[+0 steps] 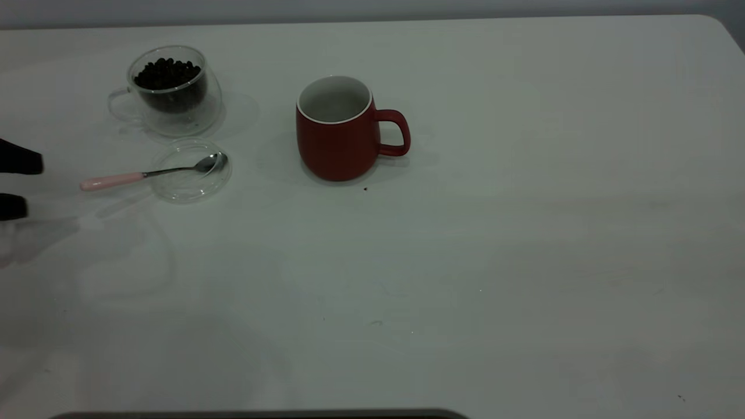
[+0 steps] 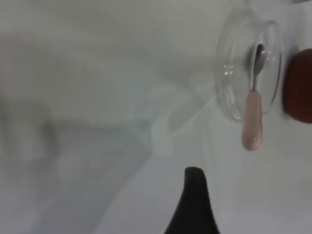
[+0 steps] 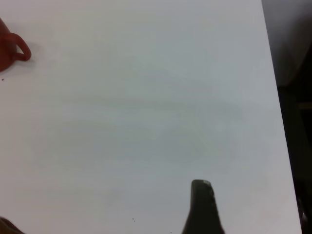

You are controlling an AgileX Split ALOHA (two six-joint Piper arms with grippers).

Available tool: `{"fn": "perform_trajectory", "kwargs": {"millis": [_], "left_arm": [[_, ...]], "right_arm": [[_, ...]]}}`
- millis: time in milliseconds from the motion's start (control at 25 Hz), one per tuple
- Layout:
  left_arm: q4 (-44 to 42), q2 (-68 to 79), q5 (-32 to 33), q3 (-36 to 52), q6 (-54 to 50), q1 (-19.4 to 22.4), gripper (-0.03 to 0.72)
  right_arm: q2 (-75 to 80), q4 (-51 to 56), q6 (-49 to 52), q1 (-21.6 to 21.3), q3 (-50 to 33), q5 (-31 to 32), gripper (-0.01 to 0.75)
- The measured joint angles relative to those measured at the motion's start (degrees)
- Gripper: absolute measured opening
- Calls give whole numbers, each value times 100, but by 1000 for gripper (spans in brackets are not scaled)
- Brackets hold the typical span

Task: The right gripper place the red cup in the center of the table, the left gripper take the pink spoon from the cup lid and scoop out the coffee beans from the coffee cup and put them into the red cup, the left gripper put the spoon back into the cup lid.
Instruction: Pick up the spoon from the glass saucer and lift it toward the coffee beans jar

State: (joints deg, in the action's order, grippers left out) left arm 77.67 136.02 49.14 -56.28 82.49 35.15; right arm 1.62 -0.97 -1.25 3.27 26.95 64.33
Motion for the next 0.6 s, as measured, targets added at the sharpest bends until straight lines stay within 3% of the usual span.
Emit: {"fn": "perform_trajectory", "kwargs": {"millis": [240, 600], "left_arm": [[189, 552, 421, -381, 228, -96, 687], [568, 940, 616, -820, 235, -754, 680]], "right_arm": [[0, 0, 0, 0, 0, 0, 591], [0, 0, 0, 0, 0, 0, 591]]}}
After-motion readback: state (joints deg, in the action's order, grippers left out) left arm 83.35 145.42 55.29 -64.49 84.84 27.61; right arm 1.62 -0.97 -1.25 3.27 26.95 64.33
